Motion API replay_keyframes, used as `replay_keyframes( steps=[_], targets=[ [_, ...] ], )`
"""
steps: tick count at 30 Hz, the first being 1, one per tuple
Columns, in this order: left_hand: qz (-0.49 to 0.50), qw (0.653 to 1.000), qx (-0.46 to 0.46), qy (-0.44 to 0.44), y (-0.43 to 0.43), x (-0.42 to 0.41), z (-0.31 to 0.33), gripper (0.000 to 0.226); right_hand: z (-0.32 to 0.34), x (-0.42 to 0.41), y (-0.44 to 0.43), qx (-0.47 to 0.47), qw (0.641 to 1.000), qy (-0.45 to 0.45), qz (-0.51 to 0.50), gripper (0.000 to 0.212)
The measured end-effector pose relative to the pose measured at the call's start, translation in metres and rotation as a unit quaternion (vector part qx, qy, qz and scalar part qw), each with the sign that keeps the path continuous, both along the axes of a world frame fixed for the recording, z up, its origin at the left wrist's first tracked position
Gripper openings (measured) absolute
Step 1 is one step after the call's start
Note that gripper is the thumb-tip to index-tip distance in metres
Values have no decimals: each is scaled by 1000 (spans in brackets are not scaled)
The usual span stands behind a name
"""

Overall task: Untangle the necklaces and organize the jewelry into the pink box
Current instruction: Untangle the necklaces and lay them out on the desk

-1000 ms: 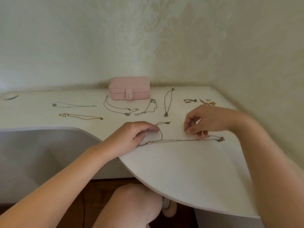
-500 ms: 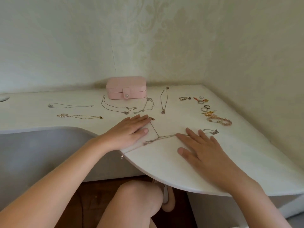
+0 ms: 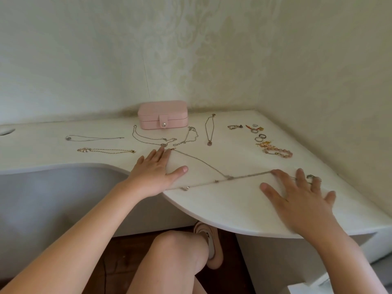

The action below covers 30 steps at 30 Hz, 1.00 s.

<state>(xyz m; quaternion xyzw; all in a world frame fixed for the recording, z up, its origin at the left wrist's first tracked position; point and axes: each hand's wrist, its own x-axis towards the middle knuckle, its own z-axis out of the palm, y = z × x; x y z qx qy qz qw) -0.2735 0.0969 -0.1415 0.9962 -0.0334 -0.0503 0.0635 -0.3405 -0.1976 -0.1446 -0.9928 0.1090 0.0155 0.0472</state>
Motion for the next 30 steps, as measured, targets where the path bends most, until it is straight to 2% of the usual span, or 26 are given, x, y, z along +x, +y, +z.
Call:
replay_keyframes(
  steps=[6,11,13,15,16,18,20,26,30],
  targets=[
    [63,998,12,8,-3,-6,2,98,2,1,-14,9,998,-1,-57,68],
    [123,992,35,-6,-20,-8,6,88,7,12,-12,40,997,-12,-67,70],
    [49,993,42,-97,-29,-11,5,71,7,13,-5,37,996,-76,-22,62],
    [-110,974,-30,-194,-39,-14,1,54,9,10,9,109,980,-149,71,46],
    [-180,961,-77,-194,-44,-17,0,49,11,8,19,155,968,-159,115,41],
    [-247,950,-142,-125,-55,-21,1,46,11,4,35,191,953,-131,193,42],
    [-256,953,-154,-60,-58,-20,0,45,7,5,43,170,952,-104,234,45],
    [-217,973,-77,8,-53,-18,-1,59,2,13,41,134,963,-103,210,50],
    [-220,970,-93,30,-54,-18,6,64,1,16,41,118,963,-98,223,45]
  ],
)
